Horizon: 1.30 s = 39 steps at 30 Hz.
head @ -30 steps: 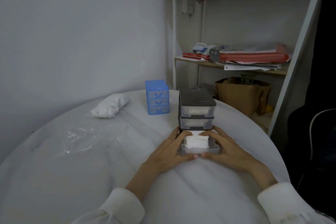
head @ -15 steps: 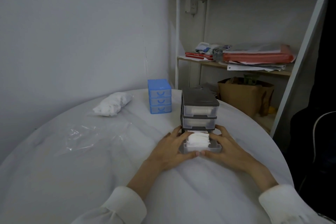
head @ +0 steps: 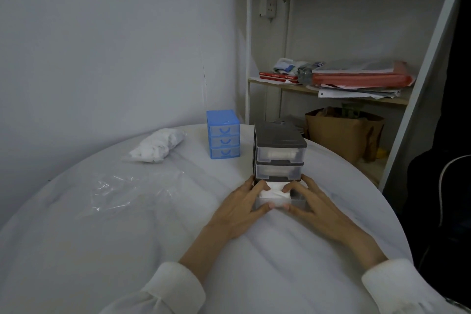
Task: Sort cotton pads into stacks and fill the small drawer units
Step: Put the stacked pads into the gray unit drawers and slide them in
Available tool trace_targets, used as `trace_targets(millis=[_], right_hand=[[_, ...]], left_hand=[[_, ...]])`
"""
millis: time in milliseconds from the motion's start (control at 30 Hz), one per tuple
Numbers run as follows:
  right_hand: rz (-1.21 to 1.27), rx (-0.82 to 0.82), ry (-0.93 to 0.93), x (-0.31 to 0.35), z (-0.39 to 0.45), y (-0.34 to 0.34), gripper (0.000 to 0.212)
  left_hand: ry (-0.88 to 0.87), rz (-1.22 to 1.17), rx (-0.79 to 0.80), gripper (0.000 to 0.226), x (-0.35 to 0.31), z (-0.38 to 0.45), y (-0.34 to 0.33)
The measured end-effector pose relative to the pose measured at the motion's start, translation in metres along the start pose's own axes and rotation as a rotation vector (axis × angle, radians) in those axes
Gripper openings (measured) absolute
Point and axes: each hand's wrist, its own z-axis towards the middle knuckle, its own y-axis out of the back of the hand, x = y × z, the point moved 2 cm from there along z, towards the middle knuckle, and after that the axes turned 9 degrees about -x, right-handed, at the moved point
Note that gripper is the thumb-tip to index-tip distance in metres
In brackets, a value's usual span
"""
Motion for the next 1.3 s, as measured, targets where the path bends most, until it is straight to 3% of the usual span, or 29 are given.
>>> trace_targets(millis=[300,567,733,900,1000,1133,1300], right_hand=[[-0.049,-0.054,-0.003,0.0,0.003,-0.001,0.026],[-0.116,-0.036,0.001,0.005,0.0,-0.003,0.032],[-0.102,-0.051,0.018,0.006,-0.001,-0.002,0.026],[-0.107,-0.046,-0.031,0.006,0.0,-0.002,0.035],[-0.099,-0.074,-0.039,0.007,0.001,-0.003,0.03],[-0.052,-0.172,-0.031,0.009,0.002,0.0,0.018],[-0.025,-0.27,-0.096,0.01,0.005,0.003,0.028]], left_hand=[[0.011,0.133,-0.024,0.038,-0.001,0.004,-0.001],[0.014,0.242,-0.017,0.059,-0.001,0.004,-0.002],[-0.014,0.108,-0.05,0.032,-0.002,0.003,0.0],[-0.019,0.15,-0.061,0.028,-0.005,0.004,0.0],[-0.022,0.159,-0.096,0.024,-0.005,0.005,-0.001],[0.02,0.138,-0.172,0.019,-0.009,0.007,-0.001],[0.053,0.154,-0.242,0.017,-0.007,0.01,-0.004]])
